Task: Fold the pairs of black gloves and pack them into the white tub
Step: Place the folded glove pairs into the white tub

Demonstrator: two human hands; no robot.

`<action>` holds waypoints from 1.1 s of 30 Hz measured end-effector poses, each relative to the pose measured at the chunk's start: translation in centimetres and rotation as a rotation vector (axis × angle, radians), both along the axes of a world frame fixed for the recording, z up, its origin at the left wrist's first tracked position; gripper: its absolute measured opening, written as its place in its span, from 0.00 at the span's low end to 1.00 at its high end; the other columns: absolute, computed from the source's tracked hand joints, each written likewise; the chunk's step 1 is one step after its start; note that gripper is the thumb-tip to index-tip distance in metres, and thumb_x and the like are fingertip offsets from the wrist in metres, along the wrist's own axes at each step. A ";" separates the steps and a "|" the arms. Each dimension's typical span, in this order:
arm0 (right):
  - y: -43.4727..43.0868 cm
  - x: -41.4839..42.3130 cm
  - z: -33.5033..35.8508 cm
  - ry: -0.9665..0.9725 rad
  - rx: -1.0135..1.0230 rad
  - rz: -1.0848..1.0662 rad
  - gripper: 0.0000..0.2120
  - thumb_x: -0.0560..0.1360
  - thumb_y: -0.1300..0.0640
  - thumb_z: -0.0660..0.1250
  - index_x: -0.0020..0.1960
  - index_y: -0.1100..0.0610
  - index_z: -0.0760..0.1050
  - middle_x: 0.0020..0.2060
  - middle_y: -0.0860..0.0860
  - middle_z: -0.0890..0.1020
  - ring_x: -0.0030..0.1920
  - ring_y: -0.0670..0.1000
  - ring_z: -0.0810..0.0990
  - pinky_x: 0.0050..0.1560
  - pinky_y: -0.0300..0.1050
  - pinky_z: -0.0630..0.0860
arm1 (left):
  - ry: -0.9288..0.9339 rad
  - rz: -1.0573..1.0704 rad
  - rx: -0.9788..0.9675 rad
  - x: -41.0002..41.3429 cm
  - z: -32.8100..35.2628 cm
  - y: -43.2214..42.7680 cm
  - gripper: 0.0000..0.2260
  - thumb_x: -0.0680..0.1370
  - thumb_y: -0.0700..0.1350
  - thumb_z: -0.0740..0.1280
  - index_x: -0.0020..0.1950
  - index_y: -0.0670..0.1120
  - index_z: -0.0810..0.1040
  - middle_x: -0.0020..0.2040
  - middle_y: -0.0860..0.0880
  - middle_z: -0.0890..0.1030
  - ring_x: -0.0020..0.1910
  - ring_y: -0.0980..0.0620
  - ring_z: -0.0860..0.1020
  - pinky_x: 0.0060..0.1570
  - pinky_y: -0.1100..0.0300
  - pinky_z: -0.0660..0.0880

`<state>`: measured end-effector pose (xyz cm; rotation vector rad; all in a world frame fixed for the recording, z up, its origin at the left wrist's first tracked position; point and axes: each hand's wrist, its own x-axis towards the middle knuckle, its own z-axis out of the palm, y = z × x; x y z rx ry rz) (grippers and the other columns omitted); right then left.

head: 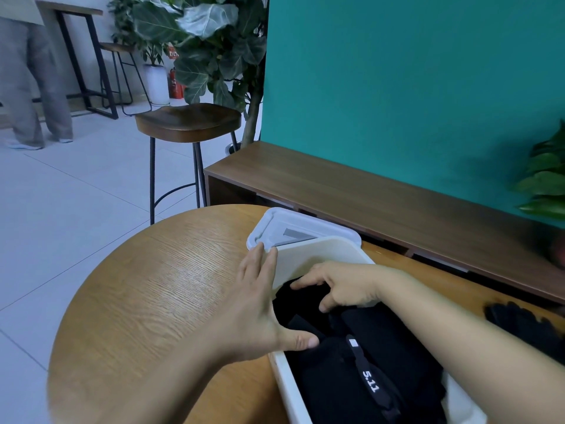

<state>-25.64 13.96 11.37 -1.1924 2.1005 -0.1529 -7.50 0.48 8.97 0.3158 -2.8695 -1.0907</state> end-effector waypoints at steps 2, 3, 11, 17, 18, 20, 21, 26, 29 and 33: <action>0.6 -0.1 0.8 -0.022 -0.047 -0.068 0.29 0.75 0.64 0.69 0.71 0.43 0.70 0.50 0.31 0.80 0.44 0.49 0.79 0.46 0.46 0.77 | 0.005 0.004 0.010 0.0 0.0 0.0 0.67 0.52 0.79 0.64 0.79 0.55 0.31 0.75 0.62 0.26 0.73 0.63 0.28 0.72 0.58 0.40; 0.9 -0.1 1.2 -0.016 -0.053 -0.096 0.27 0.76 0.64 0.68 0.70 0.42 0.71 0.40 0.30 0.82 0.33 0.50 0.75 0.35 0.44 0.73 | 0.004 0.006 0.010 0.0 0.0 0.0 0.68 0.52 0.79 0.64 0.79 0.54 0.31 0.75 0.62 0.26 0.74 0.63 0.28 0.72 0.58 0.40; 0.5 0.4 1.0 0.072 0.046 -0.063 0.27 0.78 0.61 0.67 0.74 0.46 0.68 0.35 0.25 0.78 0.34 0.34 0.76 0.41 0.31 0.73 | -0.020 0.005 -0.051 -0.2 -0.1 0.0 0.69 0.52 0.80 0.62 0.78 0.50 0.29 0.76 0.58 0.26 0.75 0.59 0.28 0.73 0.58 0.39; 1.5 1.4 3.3 -0.015 -0.049 -0.174 0.27 0.78 0.66 0.64 0.73 0.48 0.69 0.60 0.42 0.78 0.53 0.35 0.79 0.52 0.33 0.75 | -0.040 0.000 -0.104 -0.4 0.0 -0.1 0.70 0.51 0.83 0.58 0.79 0.48 0.31 0.77 0.54 0.28 0.76 0.55 0.29 0.75 0.55 0.38; 2.1 1.7 4.1 -0.025 -0.079 -0.200 0.27 0.78 0.65 0.65 0.73 0.47 0.69 0.65 0.44 0.76 0.62 0.40 0.76 0.61 0.37 0.73 | -0.038 0.001 -0.117 -0.4 0.1 -0.2 0.70 0.51 0.84 0.57 0.79 0.48 0.32 0.78 0.53 0.29 0.76 0.55 0.29 0.76 0.54 0.38; 3.8 2.4 5.9 -0.017 -0.150 -0.250 0.26 0.77 0.62 0.67 0.72 0.45 0.70 0.66 0.44 0.76 0.66 0.43 0.74 0.67 0.40 0.69 | -0.040 -0.002 -0.160 -0.4 0.2 -0.3 0.69 0.51 0.86 0.53 0.80 0.47 0.34 0.79 0.52 0.31 0.77 0.53 0.30 0.77 0.51 0.39; 4.9 3.0 6.9 -0.002 -0.197 -0.280 0.25 0.77 0.60 0.69 0.71 0.44 0.71 0.64 0.43 0.78 0.65 0.42 0.75 0.68 0.42 0.69 | -0.034 -0.011 -0.197 -0.4 0.3 -0.4 0.69 0.51 0.87 0.50 0.80 0.48 0.35 0.80 0.52 0.33 0.77 0.53 0.31 0.77 0.49 0.38; 11.5 7.7 9.5 0.012 -0.499 -0.531 0.19 0.76 0.57 0.71 0.65 0.44 0.75 0.57 0.44 0.82 0.56 0.35 0.79 0.57 0.32 0.73 | 0.066 -0.143 -0.332 -0.7 1.9 -1.7 0.62 0.57 0.86 0.47 0.82 0.51 0.42 0.82 0.51 0.41 0.79 0.54 0.36 0.77 0.49 0.40; 15.1 11.6 8.6 0.024 -0.664 -0.697 0.21 0.75 0.56 0.71 0.67 0.46 0.74 0.60 0.45 0.80 0.59 0.35 0.77 0.63 0.35 0.72 | 0.053 -0.195 -0.313 -1.2 3.3 -2.6 0.62 0.55 0.85 0.53 0.82 0.53 0.46 0.82 0.51 0.45 0.80 0.53 0.41 0.78 0.47 0.46; 17.5 16.0 5.1 0.145 -0.699 -0.835 0.33 0.75 0.46 0.70 0.77 0.45 0.62 0.75 0.44 0.64 0.76 0.42 0.57 0.74 0.42 0.58 | -0.100 -0.263 -0.289 -1.4 3.8 -2.7 0.70 0.45 0.88 0.53 0.82 0.54 0.48 0.82 0.51 0.44 0.80 0.51 0.42 0.77 0.46 0.49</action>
